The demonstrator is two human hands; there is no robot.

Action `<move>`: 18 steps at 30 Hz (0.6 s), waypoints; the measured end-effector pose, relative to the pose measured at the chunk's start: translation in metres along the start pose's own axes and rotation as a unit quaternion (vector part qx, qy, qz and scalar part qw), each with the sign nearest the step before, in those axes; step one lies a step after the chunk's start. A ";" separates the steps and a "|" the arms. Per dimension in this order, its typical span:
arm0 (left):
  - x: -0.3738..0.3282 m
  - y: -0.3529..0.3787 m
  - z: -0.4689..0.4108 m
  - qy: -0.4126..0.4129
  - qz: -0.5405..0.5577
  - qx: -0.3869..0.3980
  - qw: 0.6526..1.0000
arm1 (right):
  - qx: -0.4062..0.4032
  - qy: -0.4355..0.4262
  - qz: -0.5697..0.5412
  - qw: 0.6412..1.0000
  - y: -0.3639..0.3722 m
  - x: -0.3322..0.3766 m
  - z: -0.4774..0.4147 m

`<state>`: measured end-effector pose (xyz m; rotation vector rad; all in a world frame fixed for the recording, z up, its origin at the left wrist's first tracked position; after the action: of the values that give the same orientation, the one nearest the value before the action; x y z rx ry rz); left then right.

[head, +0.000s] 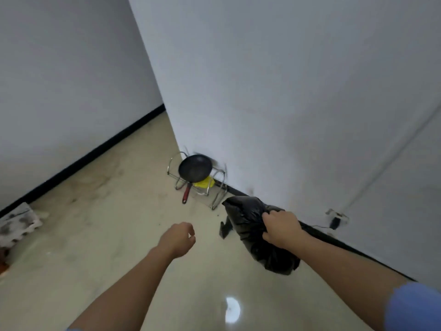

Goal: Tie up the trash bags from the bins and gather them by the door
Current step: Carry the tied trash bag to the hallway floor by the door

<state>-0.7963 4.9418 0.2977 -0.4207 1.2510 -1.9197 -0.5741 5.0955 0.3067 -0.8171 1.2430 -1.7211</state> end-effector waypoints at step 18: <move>0.356 -0.218 -0.212 -0.195 0.050 -0.073 0.977 | -0.050 -0.216 0.121 0.968 -0.192 0.243 -0.462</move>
<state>-1.2518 4.8449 0.3424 -0.7565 1.1285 -1.5688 -1.1272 5.0946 0.3609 -0.9931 1.0814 -1.2124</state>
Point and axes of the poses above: each hand's wrist, its own z-axis away from the middle knuckle, its own y-axis out of the palm, x = y × z, the point moved 7 cm from there along -z, towards the middle knuckle, and after that the axes turned 15 degrees about -y, right-handed, at the moved point
